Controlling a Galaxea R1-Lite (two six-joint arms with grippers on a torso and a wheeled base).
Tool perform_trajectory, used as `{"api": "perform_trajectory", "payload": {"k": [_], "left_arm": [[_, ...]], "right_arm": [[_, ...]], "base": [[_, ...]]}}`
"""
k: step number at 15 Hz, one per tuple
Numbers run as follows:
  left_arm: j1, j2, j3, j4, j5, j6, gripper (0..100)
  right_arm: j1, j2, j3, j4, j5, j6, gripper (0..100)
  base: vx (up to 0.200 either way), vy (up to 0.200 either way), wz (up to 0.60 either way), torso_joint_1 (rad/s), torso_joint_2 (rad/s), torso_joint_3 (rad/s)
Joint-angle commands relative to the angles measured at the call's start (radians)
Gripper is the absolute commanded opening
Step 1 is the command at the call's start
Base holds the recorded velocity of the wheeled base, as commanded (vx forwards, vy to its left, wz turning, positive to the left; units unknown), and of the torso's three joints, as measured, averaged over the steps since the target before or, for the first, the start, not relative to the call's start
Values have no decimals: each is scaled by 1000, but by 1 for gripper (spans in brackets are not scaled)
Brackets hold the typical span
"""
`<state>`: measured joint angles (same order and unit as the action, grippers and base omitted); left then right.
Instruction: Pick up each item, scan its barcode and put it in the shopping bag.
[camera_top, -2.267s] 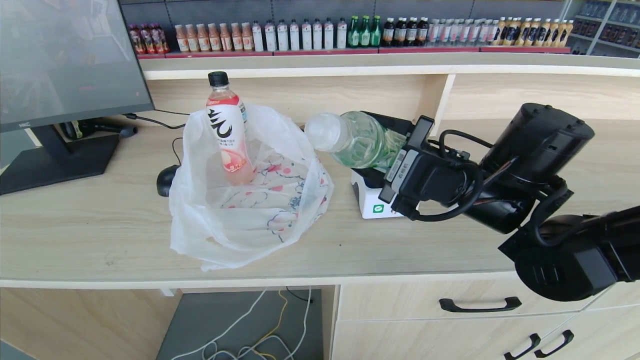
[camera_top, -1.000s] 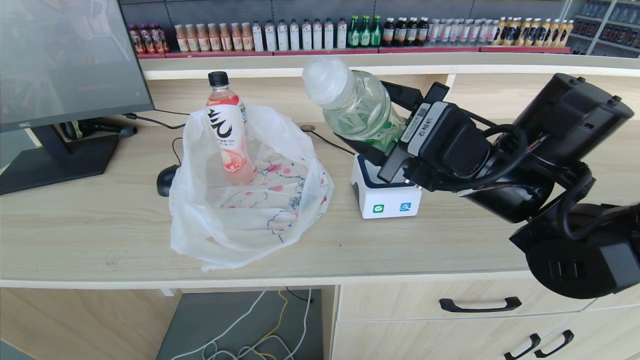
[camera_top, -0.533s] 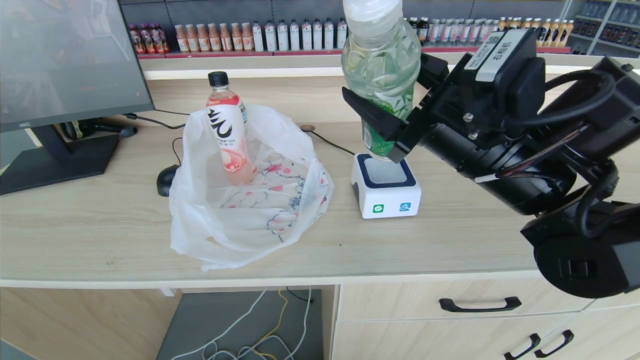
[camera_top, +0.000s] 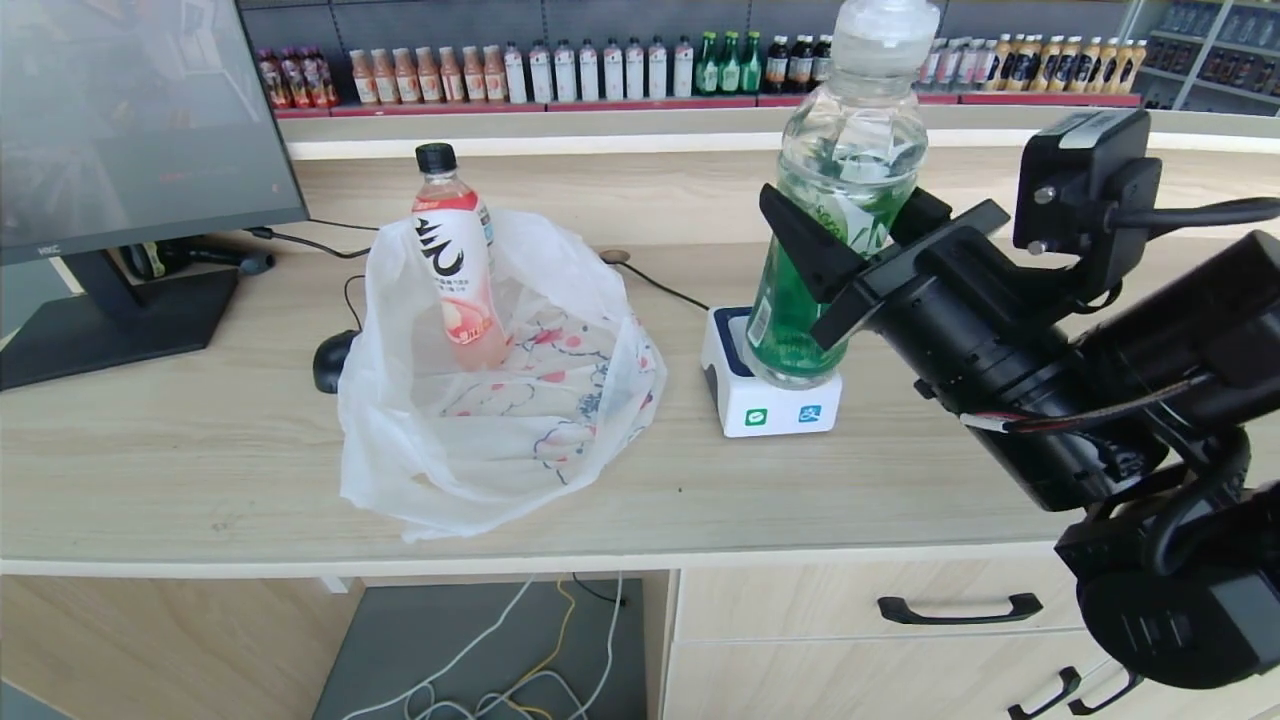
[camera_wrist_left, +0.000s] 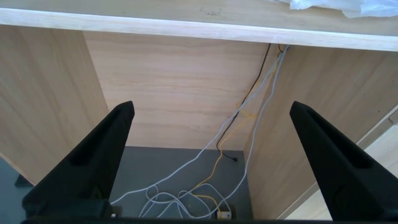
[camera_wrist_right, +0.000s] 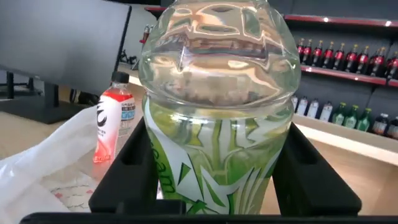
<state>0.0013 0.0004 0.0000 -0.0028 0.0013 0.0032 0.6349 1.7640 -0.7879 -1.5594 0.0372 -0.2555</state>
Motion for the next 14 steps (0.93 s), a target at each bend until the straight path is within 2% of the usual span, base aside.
{"api": "perform_trajectory", "payload": {"k": [1, 5, 12, 14], "left_arm": [[0, 0, 0, 0, 0, 0, 100], [0, 0, 0, 0, 0, 1, 100], [0, 0, 0, 0, 0, 1, 100], [0, 0, 0, 0, 0, 0, 100]], "right_arm": [[-14, -26, 56, -11, -34, 41, 0], [-32, -23, 38, -11, -115, 91, 0], [-11, 3, -2, -11, -120, 133, 0], [-6, 9, -17, -11, -120, 145, 0]], "base": [[0, 0, 0, 0, 0, 0], [0, 0, 0, 0, 0, 0], [0, 0, 0, 0, 0, 0], [0, 200, 0, 5, 2, 0]]}}
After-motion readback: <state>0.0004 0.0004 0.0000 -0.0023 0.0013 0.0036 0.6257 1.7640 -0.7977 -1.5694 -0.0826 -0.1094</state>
